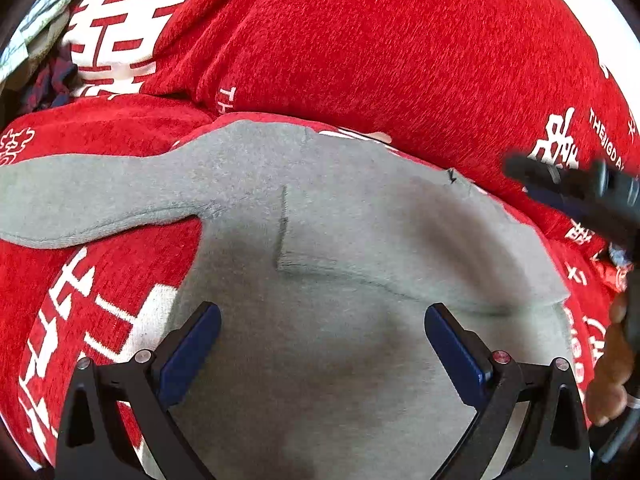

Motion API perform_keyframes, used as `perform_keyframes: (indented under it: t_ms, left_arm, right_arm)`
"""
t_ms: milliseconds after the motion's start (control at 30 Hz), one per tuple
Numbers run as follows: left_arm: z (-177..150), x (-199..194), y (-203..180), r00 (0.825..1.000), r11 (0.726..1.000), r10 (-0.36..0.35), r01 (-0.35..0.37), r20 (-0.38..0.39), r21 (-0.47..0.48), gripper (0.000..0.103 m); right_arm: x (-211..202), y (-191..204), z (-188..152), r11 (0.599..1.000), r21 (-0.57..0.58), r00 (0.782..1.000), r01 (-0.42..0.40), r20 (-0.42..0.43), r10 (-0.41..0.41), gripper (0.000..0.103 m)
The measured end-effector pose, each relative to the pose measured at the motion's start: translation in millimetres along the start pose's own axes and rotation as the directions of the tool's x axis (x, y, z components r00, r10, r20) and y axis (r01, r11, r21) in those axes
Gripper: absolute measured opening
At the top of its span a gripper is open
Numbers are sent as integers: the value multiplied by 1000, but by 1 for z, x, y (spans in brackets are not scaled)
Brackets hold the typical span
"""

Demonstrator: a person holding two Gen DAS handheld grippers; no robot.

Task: Fold small clothes
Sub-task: 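Open the right gripper to lay the sleeve on the sweater body, then move the left gripper out to the other sleeve's cuff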

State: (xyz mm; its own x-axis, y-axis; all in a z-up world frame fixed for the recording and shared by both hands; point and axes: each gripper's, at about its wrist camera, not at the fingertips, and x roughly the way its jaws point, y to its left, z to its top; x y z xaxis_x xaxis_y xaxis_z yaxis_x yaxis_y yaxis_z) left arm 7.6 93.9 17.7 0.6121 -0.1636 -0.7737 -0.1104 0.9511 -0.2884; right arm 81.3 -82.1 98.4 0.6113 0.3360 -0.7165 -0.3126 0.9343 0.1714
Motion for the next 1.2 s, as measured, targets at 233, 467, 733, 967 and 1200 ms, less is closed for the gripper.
perform_keyframes:
  t_ms: [233,467,733,967,1200]
  left_arm:
    - [13,1,-64,1000,991,-26,26,-3,129,102]
    - [14,60,-90,987,984,74,-49,-140,172,102]
    - [30,72,-105,983,973,126,-96,-135,208,102]
    - [24,79,-105,986,963,139,-113,-91,247,102]
    - [23,80,-106,988,964,136,-115,-73,240,102]
  right_arm:
    - [-8,-110,-40,942,128,950,310,-87,-301,62]
    - [25,-129,-60,917,106,912,384,-203,-358,64]
    - [58,-163,-16,881,267,914,391,-226,-337,64]
    - [97,-202,14,866,338,917,370,-282,-282,75]
    - [77,-202,12,871,366,942,327,-204,-268,76]
